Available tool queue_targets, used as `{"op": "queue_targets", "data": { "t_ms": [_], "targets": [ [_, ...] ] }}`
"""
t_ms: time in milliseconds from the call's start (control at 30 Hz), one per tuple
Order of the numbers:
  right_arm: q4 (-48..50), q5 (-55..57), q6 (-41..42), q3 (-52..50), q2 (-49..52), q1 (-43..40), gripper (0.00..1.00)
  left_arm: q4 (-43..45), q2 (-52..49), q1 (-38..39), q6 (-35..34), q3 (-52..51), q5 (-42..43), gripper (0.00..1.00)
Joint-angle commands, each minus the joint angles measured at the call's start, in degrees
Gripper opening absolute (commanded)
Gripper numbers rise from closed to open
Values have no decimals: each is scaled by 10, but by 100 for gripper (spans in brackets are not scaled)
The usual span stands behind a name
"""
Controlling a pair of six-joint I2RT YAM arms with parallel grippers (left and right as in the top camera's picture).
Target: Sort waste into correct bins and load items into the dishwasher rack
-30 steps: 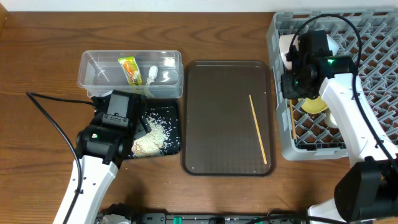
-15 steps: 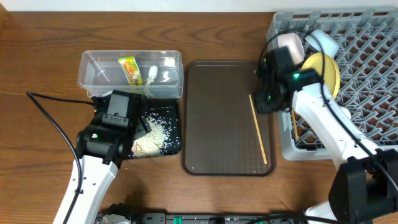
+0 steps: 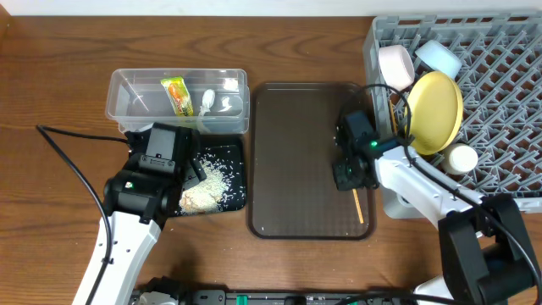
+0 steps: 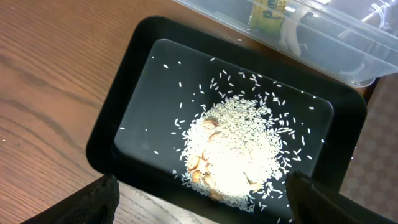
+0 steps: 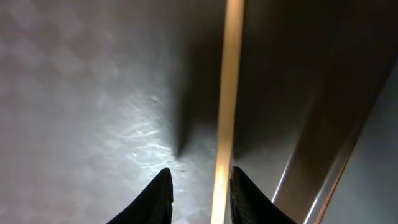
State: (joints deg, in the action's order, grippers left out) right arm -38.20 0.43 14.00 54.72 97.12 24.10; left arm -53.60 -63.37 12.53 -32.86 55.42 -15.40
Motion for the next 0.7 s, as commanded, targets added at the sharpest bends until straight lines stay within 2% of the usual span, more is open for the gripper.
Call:
{"op": "queue_targets", "data": {
  "t_ms": [0,233,400,500,667],
  "targets": [
    [13,32,38,-17,1,7,29,-2,0,-2,-5,3,-3,88],
    [30,32,38,-41,1,7,29,-2,0,-2,-5,3,-3,88],
    [29,32,44,-48,1,7,16,-2,0,-2,-5,3,-3,88],
    [29,15,44,-48,1,7,3,-2,0,-2,-5,3,-3,88],
    [23,0,47,-39,-1,7,1,-2,0,-2,-5,3,-3,88]
  ]
}}
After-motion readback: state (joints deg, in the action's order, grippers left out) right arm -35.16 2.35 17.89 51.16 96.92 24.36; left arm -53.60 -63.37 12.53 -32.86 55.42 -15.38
